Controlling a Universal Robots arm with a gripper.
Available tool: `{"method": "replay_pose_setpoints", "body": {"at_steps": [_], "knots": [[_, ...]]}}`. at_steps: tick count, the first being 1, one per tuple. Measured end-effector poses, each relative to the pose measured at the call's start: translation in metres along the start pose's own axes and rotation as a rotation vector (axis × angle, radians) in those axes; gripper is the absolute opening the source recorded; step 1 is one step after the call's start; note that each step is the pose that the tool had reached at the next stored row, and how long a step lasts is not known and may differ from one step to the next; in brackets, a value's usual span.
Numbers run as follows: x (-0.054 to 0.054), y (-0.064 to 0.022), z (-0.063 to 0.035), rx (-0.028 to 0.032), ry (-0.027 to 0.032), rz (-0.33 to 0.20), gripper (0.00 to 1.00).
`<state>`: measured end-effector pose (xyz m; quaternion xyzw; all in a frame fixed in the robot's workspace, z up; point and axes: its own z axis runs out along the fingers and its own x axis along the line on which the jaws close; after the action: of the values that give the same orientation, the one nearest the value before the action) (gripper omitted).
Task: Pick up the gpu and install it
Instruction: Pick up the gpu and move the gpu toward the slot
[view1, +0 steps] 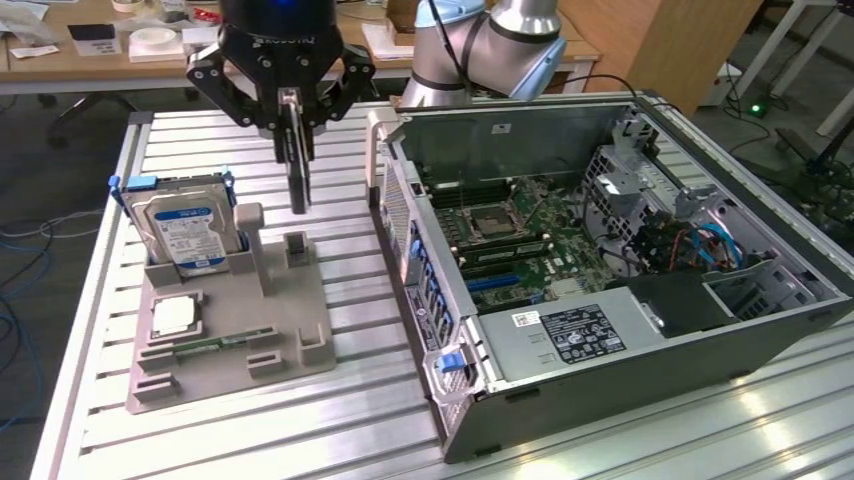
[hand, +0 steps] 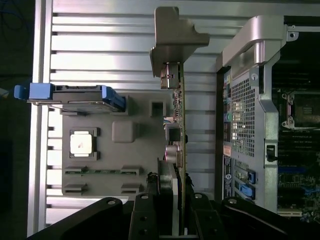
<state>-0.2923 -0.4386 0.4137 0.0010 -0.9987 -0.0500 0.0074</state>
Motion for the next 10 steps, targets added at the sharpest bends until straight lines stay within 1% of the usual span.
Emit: {"method": "replay_pose_setpoints", "body": {"at_steps": [3, 10], "knots": [[-0.0004, 0.0000, 0.0000, 0.0011, 0.0000, 0.000, 0.28], [-0.0016, 0.0000, 0.0000, 0.0010, -0.0001, 0.000, 0.28]]}}
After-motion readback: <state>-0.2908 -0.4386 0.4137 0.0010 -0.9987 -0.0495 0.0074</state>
